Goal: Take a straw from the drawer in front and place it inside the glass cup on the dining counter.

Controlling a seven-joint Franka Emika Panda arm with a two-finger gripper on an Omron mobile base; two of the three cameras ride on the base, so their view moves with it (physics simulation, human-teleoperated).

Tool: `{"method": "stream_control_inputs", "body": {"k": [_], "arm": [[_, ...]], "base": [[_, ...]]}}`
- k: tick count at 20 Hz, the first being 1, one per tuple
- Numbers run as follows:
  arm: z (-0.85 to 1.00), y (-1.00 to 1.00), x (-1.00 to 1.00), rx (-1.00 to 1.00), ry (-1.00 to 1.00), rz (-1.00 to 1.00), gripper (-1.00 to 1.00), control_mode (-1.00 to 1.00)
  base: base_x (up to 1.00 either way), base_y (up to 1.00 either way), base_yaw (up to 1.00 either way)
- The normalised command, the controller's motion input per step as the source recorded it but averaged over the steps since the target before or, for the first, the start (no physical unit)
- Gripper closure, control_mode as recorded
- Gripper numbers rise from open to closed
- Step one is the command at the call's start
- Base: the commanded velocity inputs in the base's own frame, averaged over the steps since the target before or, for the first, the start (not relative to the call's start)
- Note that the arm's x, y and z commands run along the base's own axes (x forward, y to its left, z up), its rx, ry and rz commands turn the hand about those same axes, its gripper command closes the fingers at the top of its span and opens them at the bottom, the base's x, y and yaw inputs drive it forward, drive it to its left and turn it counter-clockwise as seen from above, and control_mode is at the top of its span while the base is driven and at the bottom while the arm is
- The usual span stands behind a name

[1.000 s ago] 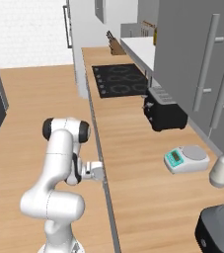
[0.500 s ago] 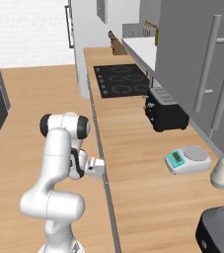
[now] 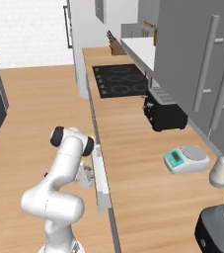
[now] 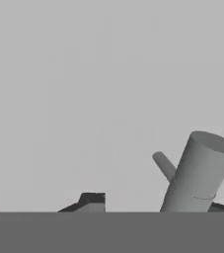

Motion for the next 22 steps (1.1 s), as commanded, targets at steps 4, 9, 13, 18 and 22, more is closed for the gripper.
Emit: {"method": "stream_control_inputs", "body": {"k": [4,9,13,18,22], "arm": [[-0.90,0.77,0.06,0.59,0.34,0.29,1.00,-1.00],[-0.51,0.83,0.00,0.62,0.33,0.30,1.00,-1.00],[-0.19,0.85,-0.02,0.48,0.06,0.26,1.00,-1.00],[0.00,0.86,0.00,0.44,0.00,0.23,1.00,-1.00],[0.00,0.77,-0.01,0.42,0.00,0.24,1.00,-1.00]], "base": [[0.00,0.00,0.00],[0.00,0.00,0.00],[0.00,0.00,0.00],[0.00,0.00,0.00],[0.00,0.00,0.00]]}}
